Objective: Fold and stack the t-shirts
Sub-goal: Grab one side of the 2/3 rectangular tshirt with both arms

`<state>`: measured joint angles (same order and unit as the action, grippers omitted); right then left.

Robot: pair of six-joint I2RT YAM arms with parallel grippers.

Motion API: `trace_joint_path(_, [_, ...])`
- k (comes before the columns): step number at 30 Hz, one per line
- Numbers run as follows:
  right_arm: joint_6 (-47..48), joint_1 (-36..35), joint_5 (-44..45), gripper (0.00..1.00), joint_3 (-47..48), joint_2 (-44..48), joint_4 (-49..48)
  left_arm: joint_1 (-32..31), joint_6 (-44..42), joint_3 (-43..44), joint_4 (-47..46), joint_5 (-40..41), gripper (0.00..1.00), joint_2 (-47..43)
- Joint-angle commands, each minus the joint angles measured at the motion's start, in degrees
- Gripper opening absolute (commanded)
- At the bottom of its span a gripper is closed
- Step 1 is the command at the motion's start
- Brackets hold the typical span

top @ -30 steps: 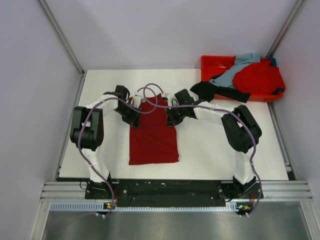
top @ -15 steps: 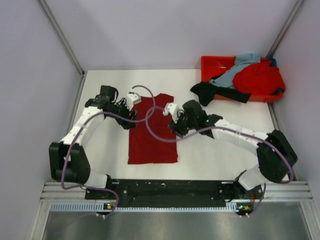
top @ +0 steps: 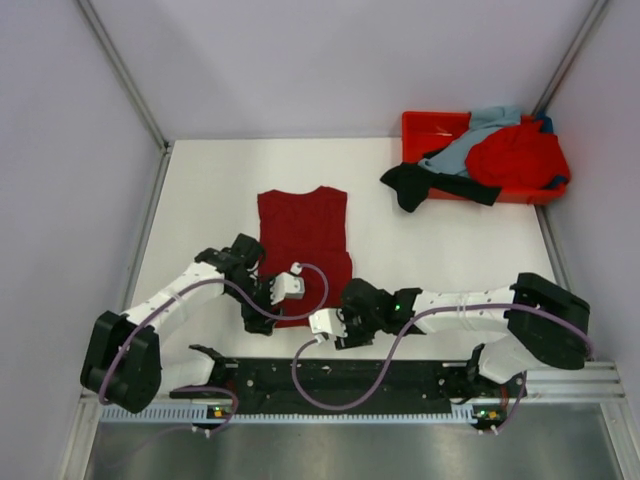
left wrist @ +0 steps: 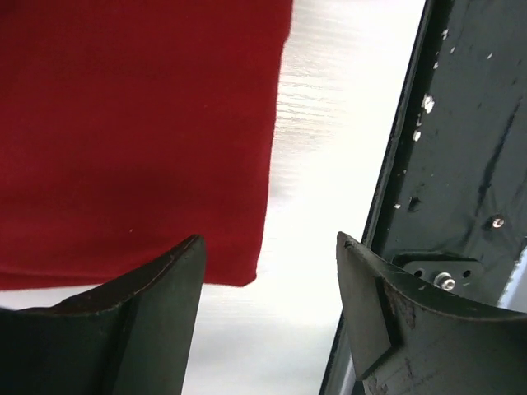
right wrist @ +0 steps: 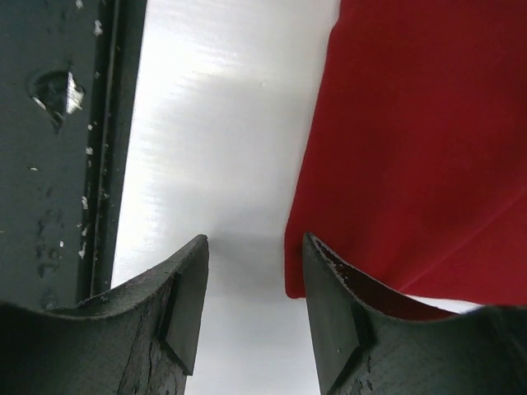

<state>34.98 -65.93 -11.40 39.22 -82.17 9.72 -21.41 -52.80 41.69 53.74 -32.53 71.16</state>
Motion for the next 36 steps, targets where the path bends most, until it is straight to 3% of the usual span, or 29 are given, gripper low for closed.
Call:
trace_joint_path(1, [-1.1, -0.4, 5.2, 0.49, 0.8, -1.2, -4.0, -6.9, 2.0, -4.0, -6.3, 9.1, 0.69, -2.2])
trace_joint_path(7, [-0.3, -0.3, 9.8, 0.49, 0.0, 0.9, -3.9, -11.1, 6.1, -6.8, -12.6, 17.5, 0.68, -0.1])
trace_joint_path(11, [-0.6, -0.4, 10.2, 0.49, 0.8, 1.0, -3.6, -11.9, 7.0, -7.1, -14.0, 17.8, 0.61, 1.2])
trace_joint_path(17, [-0.8, -0.3, 10.4, 0.49, 0.5, 3.9, -3.3, -12.4, 6.7, -9.5, -15.2, 20.7, 0.24, 2.7])
trace_joint_path(20, [-0.1, -0.3, 11.1, 0.5, 0.2, 2.6, -3.8, -12.5, 8.1, -9.3, -15.0, 20.8, 0.0, 2.7])
trace_joint_path(29, [-1.4, -0.3, 8.5, 0.47, 2.5, -6.1, -1.0, -12.5, 10.4, -7.2, -10.3, 18.0, 0.0, 0.7])
trace_joint_path(31, [-2.0, -0.3, 10.2, 0.36, 3.7, -7.4, 0.7, -12.4, 10.5, -6.6, -8.0, 17.3, 0.0, -0.2])
trace_joint_path(33, [-2.8, -0.4, 11.1, 0.04, 5.0, -8.1, 2.2, -12.4, 11.0, -5.7, -5.3, 17.0, 0.0, -1.6])
trace_joint_path(36, [-3.3, -0.4, 10.3, 0.0, 5.6, -5.1, 4.7, -12.4, 11.9, -3.5, -0.9, 18.0, 0.0, -4.0])
